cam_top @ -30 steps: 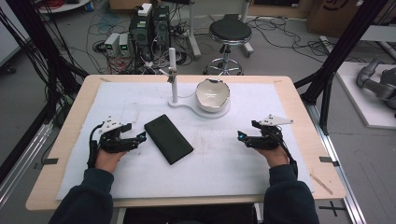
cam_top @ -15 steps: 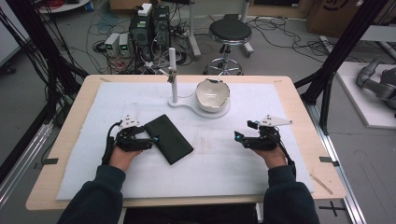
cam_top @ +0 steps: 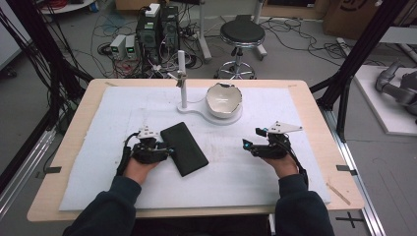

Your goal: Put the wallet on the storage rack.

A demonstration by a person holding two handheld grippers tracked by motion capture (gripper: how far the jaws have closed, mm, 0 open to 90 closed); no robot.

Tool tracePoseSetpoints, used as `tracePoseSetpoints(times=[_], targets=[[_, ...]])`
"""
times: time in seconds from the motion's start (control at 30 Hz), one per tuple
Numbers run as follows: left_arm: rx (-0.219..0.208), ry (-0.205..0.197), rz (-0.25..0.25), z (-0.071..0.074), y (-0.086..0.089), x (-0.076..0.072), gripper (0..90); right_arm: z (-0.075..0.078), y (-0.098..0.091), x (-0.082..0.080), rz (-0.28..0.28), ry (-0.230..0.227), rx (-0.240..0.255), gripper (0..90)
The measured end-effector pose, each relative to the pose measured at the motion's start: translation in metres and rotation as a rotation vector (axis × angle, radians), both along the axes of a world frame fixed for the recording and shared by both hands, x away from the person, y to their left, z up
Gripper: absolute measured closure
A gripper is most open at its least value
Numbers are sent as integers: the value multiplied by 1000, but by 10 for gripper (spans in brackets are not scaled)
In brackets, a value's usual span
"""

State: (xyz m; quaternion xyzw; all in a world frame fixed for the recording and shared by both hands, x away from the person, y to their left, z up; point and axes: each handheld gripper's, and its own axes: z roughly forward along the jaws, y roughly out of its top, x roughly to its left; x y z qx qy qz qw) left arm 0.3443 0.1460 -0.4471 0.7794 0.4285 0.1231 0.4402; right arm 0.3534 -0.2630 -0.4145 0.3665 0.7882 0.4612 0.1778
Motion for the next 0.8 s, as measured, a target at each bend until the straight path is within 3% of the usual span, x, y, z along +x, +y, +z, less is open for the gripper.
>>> tracePoseSetpoints(times=[0.1,0.27,0.33,0.4,0.5,0.63,0.73,0.8], targets=[[4,-12,-4,-1,-12,-2,576,0,2,1,6,2,3,265],[6,-18,-8,-1,-16,-3,576,-5,16,1,33,53,60,265],[-4,-14,-15,-2,-18,-3,576,-10,32,1,69,75,43,265],[-20,-15,-23,-3,-23,-4,576,-10,35,1,73,78,35,265],[-14,-24,-43,-3,-34,-8,579,-10,38,1,79,70,30,265],[7,-45,-50,-2,-42,-11,580,-11,39,1,69,95,43,265],[13,-47,-30,0,-35,-8,462,-14,42,1,70,130,74,265],[2,-86,-15,5,-26,-7,428,-17,46,0,78,156,96,265]])
